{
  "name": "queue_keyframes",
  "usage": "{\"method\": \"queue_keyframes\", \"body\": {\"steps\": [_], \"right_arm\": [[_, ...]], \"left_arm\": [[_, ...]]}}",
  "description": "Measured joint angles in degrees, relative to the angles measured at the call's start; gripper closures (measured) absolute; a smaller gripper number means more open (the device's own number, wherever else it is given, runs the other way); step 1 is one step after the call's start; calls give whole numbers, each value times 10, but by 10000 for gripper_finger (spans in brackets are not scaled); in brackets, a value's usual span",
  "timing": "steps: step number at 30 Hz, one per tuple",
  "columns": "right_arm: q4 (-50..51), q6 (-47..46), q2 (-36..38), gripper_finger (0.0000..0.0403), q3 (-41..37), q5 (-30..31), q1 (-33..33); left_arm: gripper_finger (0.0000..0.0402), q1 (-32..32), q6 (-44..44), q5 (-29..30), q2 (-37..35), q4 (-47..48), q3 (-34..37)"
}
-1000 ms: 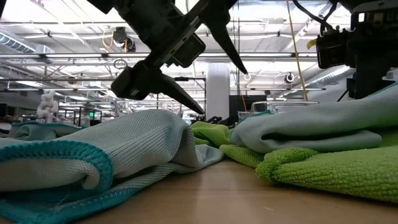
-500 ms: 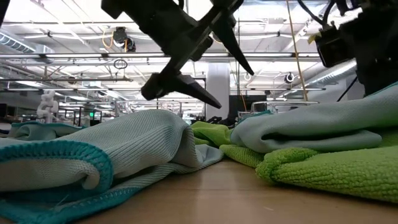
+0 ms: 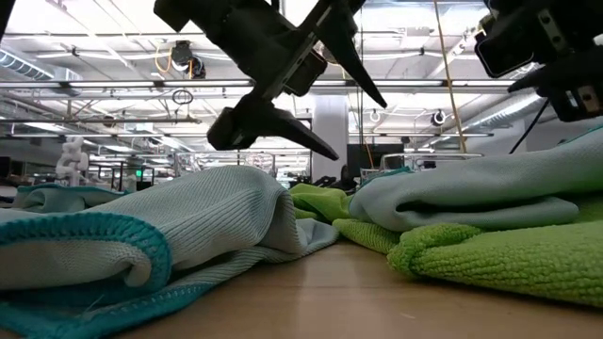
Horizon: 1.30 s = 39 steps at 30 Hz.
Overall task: Fold microfiber towels
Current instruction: Put the right blue microfiber towel into the right transparent bin
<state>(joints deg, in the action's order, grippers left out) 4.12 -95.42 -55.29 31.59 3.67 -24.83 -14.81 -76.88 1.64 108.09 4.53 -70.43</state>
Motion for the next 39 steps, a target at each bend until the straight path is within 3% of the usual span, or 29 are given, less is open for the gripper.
{"method": "queue_keyframes", "body": {"steps": [12,20,25,32,39], "right_arm": [[-52,17,0,211,0,7,-22],[-63,72,2,211,0,-15,-51],[-61,123,2,211,0,-72,-51],[-59,228,4,211,0,-216,-33],[-62,254,4,211,0,-263,2]], "left_arm": [[133,-22,3,14,0,2,0],[133,-26,49,70,0,-16,0],[133,-26,14,73,0,-17,0],[133,-26,-47,74,0,-17,0],[133,-25,-74,74,0,-17,0]]}}
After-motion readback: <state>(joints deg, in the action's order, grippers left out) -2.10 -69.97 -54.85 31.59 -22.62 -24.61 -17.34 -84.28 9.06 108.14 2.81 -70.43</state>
